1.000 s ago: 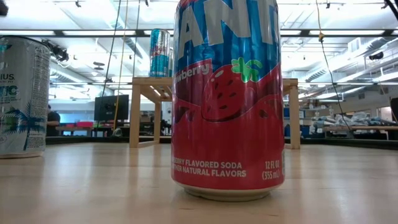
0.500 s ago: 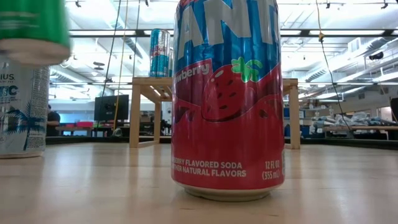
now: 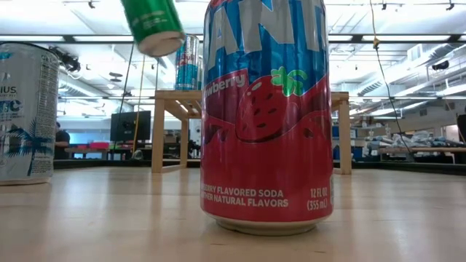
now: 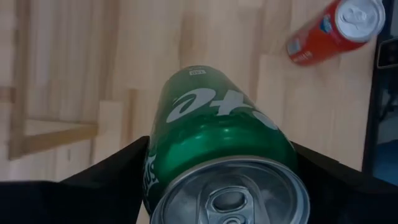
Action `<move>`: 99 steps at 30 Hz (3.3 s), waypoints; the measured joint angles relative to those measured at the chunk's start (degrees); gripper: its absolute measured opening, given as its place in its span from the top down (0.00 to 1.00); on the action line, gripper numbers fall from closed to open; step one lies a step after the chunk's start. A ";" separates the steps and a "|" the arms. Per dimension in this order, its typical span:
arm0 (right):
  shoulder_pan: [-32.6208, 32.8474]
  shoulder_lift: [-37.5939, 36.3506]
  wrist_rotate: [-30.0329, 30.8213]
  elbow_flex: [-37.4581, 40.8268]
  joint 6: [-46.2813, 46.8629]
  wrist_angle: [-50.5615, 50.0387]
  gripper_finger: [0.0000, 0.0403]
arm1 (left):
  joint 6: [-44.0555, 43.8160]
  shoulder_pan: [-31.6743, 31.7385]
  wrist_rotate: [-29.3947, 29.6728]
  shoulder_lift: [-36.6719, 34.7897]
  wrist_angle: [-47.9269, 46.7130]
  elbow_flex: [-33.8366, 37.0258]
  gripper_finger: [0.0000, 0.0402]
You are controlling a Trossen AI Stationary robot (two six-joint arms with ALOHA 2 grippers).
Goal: Place canned beverage on shelf
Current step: Put the green soda can on the shelf aligned with the other green soda can
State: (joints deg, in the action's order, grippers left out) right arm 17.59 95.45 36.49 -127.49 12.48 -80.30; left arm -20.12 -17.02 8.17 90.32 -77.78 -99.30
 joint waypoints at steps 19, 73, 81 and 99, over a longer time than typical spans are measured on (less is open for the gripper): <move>-4.95 -24.89 -12.10 21.78 -5.11 7.93 0.06 | 7.48 6.39 -0.38 0.02 -0.41 -0.83 0.21; -11.13 -15.81 -36.66 67.18 -13.53 82.72 0.06 | 27.41 10.76 -3.03 2.58 23.14 -0.77 0.21; -11.55 -14.40 -39.19 67.26 -11.86 84.55 0.06 | 26.90 10.56 -3.00 3.59 23.26 -0.79 0.21; -11.46 -11.66 -41.11 67.17 -11.02 84.38 0.06 | 25.29 10.65 -4.51 4.31 26.82 -0.77 0.19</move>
State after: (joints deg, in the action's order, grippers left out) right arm 6.13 83.79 -4.62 -60.31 1.46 4.08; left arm 5.17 -6.37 3.66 94.63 -50.96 -100.07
